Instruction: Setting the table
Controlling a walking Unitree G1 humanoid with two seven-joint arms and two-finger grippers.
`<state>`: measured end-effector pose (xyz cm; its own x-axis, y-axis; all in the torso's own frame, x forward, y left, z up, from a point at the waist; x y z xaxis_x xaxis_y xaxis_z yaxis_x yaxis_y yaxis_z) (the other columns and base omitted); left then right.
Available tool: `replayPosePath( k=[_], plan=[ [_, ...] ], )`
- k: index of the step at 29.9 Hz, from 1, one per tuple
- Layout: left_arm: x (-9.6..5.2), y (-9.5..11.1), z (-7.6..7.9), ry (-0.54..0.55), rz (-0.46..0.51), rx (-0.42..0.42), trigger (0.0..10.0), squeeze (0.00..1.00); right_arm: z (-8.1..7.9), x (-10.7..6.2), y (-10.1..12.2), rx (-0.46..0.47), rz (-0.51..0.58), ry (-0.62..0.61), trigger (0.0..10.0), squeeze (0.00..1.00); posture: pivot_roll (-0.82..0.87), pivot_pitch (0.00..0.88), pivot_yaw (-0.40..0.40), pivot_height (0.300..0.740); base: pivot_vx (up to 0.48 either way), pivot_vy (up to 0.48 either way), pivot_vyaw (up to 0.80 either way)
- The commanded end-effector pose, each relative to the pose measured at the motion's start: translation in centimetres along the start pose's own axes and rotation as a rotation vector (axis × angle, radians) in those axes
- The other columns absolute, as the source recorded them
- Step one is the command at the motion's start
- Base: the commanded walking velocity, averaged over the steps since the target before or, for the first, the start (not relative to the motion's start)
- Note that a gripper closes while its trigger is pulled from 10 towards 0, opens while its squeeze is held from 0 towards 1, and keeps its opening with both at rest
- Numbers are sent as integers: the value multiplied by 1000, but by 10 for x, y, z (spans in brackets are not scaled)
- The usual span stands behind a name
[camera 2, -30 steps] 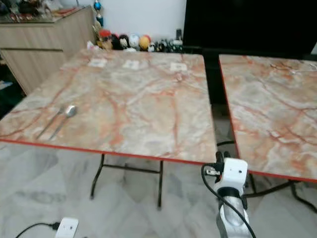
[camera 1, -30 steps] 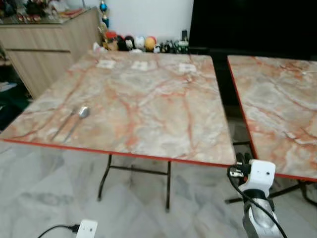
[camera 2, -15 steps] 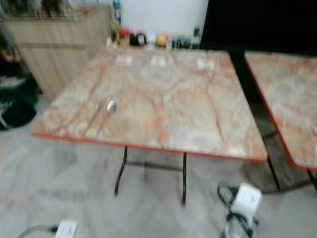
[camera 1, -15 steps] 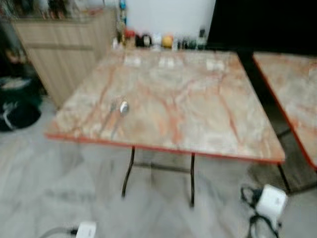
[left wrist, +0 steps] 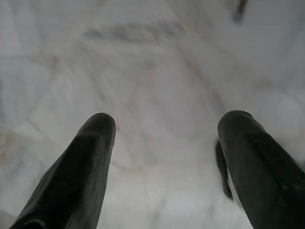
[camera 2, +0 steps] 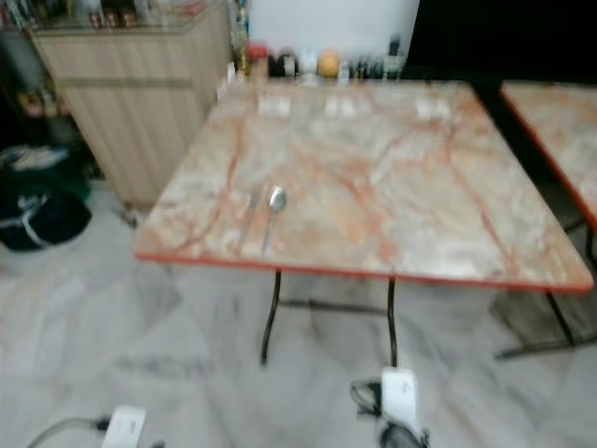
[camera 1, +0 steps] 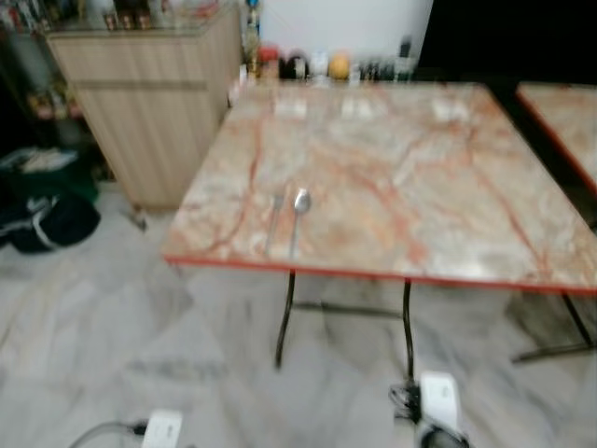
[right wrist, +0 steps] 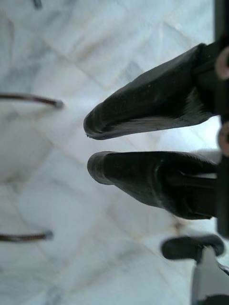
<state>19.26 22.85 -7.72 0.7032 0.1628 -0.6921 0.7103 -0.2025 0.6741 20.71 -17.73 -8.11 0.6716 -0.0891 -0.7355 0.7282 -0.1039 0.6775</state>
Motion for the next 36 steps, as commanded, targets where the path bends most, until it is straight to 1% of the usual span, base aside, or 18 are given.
replayPosePath(
  k=[1,4,5,9,16,17,19,23,26,27,28,29,30,31,33,34,35,36],
  plan=[
    [4,18,2,-8,72,-30,10000,0,10,-1,-6,9,-30,-33,10000,0,-48,28,31,732,0,0,0],
    [6,34,4,2,139,8,10000,0,11,-2,-11,14,-46,-35,10000,0,-46,27,31,732,0,-157,0],
    [7,39,7,-2,157,3,10000,0,11,-2,-12,9,-52,-32,10000,0,-46,27,31,732,0,-472,0],
    [8,47,16,-17,190,4,10000,0,14,-4,-17,3,-70,-37,10000,0,-44,25,26,732,0,-472,0],
    [8,58,19,-24,249,16,10000,0,18,-5,-23,-1,-90,-48,10000,0,-36,25,23,732,0,-472,0],
    [8,65,18,-20,283,28,10000,0,19,-6,-25,-9,-99,-47,10000,0,-31,25,22,732,0,-435,0],
    [7,76,16,-4,338,12,10000,0,19,-7,-29,-17,-110,-42,10000,0,-27,27,18,732,0,-217,0],
    [7,86,13,7,379,-10,10000,0,20,-8,-31,-27,-119,-37,10000,0,-17,26,13,732,0,0,0],
    [4,99,9,16,465,18,10000,0,22,-8,-32,-32,-124,-39,10000,0,-17,28,12,732,0,0,0],
    [4,99,9,16,465,18,10000,0,22,-8,-32,-32,-124,-39,10000,0,-17,28,12,732,0,0,0],
    [3,101,8,20,476,13,10000,0,22,-8,-33,-33,-124,-39,10000,0,-17,28,12,732,0,0,0],
    [-1,110,3,28,539,-16,10000,0,24,-9,-33,-47,-123,-35,10000,0,-17,31,9,732,0,0,0],
    [-1,110,3,28,539,-16,10000,0,24,-9,-33,-47,-123,-35,10000,0,-17,31,9,732,0,0,0],
    [-5,118,0,29,594,-37,10000,0,25,-9,-33,-52,-126,-36,10000,0,-12,33,7,732,0,0,0],
    [-7,120,-1,25,617,-42,10000,0,26,-9,-34,-52,-128,-38,10000,0,-11,33,6,732,0,0,0],
    [-13,130,-3,27,682,-32,10000,745,27,-9,-35,-59,-135,-39,10000,0,-8,36,3,732,0,0,0],
    [-17,135,-5,33,719,-32,10000,1000,28,-10,-35,-62,-137,-39,10000,0,-8,39,2,732,0,0,0],
    [-20,138,-6,37,743,-32,10000,1000,28,-10,-36,-64,-139,-39,10000,0,-8,39,2,732,0,0,0]
  ],
)
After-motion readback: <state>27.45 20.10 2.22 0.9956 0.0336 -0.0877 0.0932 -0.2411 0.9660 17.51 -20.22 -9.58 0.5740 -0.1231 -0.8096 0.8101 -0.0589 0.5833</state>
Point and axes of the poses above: a point about 5 cm out from each wrist's last joint towards the gripper, its own x axis pointing out of the wrist towards the gripper, its own y axis along the axis of the wrist's last joint, z = x × y, the point moved 1 cm from there along x, pointing out of the wrist towards the gripper, and after that the axes turned 4 degrees about x, right-handed, at the moved point
